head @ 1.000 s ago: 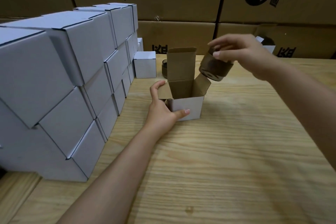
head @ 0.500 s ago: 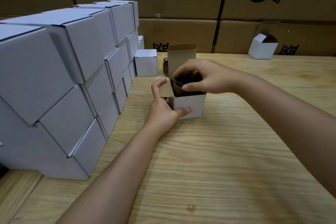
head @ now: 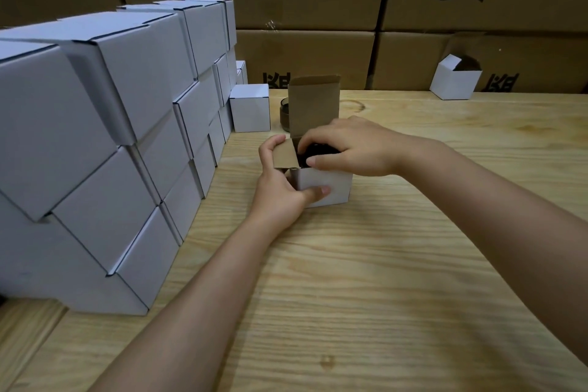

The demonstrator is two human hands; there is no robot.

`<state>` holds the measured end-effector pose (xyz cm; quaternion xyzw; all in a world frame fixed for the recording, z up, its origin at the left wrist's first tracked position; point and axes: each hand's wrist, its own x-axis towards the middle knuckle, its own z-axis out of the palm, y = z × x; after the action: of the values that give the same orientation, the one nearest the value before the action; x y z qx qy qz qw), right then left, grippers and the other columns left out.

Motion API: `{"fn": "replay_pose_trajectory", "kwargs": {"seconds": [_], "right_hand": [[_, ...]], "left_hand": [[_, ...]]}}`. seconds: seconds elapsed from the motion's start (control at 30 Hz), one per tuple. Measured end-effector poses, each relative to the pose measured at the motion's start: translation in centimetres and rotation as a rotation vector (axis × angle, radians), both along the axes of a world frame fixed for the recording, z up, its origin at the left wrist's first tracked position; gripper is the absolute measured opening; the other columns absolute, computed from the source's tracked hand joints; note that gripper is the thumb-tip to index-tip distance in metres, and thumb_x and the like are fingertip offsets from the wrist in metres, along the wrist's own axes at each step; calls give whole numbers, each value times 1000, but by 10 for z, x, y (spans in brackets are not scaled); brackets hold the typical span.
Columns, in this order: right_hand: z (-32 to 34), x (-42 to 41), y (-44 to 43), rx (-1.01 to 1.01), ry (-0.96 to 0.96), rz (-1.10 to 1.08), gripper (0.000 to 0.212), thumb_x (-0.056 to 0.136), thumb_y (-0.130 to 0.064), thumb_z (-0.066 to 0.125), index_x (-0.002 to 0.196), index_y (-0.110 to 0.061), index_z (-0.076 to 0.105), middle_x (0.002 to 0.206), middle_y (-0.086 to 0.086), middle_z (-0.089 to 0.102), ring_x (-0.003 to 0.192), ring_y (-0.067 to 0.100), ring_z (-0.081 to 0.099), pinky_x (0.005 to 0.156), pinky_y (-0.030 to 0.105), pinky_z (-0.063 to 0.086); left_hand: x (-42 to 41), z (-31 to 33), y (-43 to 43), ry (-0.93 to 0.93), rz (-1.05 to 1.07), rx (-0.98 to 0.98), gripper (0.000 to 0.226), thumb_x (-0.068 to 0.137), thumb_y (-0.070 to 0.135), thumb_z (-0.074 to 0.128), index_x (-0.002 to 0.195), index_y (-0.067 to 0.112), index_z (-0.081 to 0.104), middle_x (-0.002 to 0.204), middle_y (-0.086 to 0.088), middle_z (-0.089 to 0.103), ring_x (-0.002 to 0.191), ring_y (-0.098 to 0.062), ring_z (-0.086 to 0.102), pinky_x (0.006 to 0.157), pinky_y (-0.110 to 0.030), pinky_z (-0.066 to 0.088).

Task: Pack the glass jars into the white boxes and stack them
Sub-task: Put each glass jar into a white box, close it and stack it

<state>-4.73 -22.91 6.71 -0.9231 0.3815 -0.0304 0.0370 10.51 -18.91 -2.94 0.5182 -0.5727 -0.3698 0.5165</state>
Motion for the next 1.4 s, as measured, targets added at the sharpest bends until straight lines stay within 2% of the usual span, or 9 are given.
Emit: {"fn": "replay_pose_trajectory", "kwargs": {"seconds": [0.1, 0.27, 0.33, 0.4, 0.5, 0.7, 0.9, 1.2, 1.4], "right_hand": [[-4, -4, 4, -9, -309, 18, 34, 99, -36, 41, 117, -18, 63, 117, -3, 63, 109, 13, 53, 91, 34, 41], [-28, -7, 7, 369, -1748, -372, 34, 95, 0, 36, 113, -16, 60, 113, 4, 63, 108, 19, 60, 93, 29, 49], [-43, -7, 9, 568, -1966, -480, 40, 96, 4, 34, 125, -14, 55, 122, 4, 62, 117, 21, 57, 97, 30, 48], [-60, -3, 13, 761, -2054, -464, 41, 98, -1, 36, 135, -15, 48, 127, 4, 61, 121, 21, 54, 99, 31, 45], [-71, 4, 17, 891, -1940, -387, 41, 99, -6, 40, 139, -13, 44, 123, 14, 62, 114, 27, 59, 98, 40, 48], [-74, 8, 18, 718, -1634, -282, 43, 93, -3, 45, 134, -15, 50, 126, 11, 62, 110, 26, 61, 88, 38, 51], [-74, 7, 15, 711, -1562, -232, 71, 70, -11, 49, 137, -32, 43, 126, 4, 60, 103, 20, 63, 78, 32, 54], [-82, -3, 17, 592, -1560, -79, 31, 74, -15, 67, 100, -22, 51, 136, -5, 49, 122, 13, 51, 101, 38, 43], [-83, 1, 17, 466, -1503, -132, 23, 77, -23, 68, 94, -24, 53, 135, -2, 49, 108, -2, 56, 91, 33, 48]], "left_hand": [[0, -1, 0, 5, 11, -6, 96, 64, 12, 88, 123, 51, 23, 99, 14, 62, 84, -2, 66, 72, -22, 54], [-1, 1, 2, -1, 11, -10, 122, 67, 15, 87, 143, 51, -1, 104, 47, 33, 84, 29, 45, 61, 5, 38], [-2, 1, 3, -20, 2, -21, 124, 69, 16, 86, 145, 52, -6, 112, 52, 27, 98, 23, 41, 70, 6, 37], [-2, 2, 3, -52, -24, -27, 120, 71, 17, 84, 145, 56, -2, 146, 29, 28, 127, 0, 38, 96, -15, 42], [-2, 5, 4, -43, -57, -44, 107, 73, 14, 82, 145, 55, 15, 153, 15, 29, 128, -6, 41, 95, -22, 47], [-4, 3, 4, 45, -60, -93, 70, 67, 0, 82, 116, 43, 56, 120, 9, 59, 90, 10, 59, 71, -14, 50], [-4, 3, 5, 49, -74, -90, 66, 69, -2, 81, 112, 41, 55, 113, 8, 61, 84, 8, 60, 66, -10, 48], [-5, 5, 5, 79, -74, -51, 63, 74, -1, 78, 121, 34, 54, 109, 10, 66, 91, 3, 64, 70, -14, 51], [-4, 7, 7, 54, -55, -94, 58, 75, -2, 76, 104, 43, 54, 106, 11, 67, 97, -6, 65, 82, -29, 55]]}}
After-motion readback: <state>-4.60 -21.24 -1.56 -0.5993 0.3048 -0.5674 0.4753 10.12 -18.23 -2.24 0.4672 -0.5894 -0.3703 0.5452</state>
